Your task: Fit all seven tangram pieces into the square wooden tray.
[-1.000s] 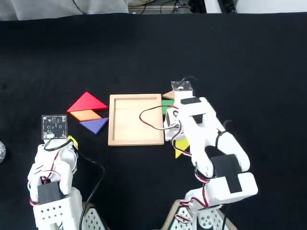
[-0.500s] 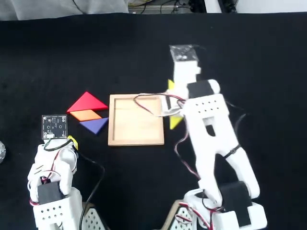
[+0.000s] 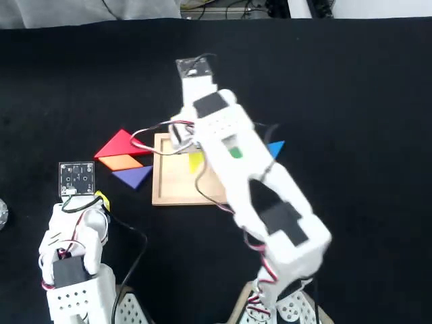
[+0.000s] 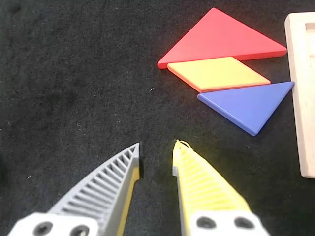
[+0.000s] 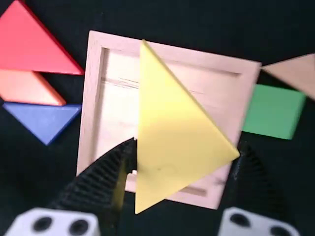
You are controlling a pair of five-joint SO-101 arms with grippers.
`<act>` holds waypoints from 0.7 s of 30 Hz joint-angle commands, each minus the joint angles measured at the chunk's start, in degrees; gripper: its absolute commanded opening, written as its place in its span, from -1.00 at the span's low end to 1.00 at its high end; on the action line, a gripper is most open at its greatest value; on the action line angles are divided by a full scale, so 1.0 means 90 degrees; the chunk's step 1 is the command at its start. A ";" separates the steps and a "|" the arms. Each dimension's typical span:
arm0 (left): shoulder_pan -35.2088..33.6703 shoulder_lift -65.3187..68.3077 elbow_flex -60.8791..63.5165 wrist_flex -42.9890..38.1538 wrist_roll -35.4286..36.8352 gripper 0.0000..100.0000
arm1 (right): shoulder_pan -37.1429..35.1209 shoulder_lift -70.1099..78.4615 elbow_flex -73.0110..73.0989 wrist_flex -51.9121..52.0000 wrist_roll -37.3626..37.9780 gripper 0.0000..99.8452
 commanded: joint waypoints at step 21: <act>0.0005 -0.0010 0.0132 -0.0098 -0.0039 -0.75 | -0.1231 0.2037 -0.2056 0.0694 -0.2100 -0.44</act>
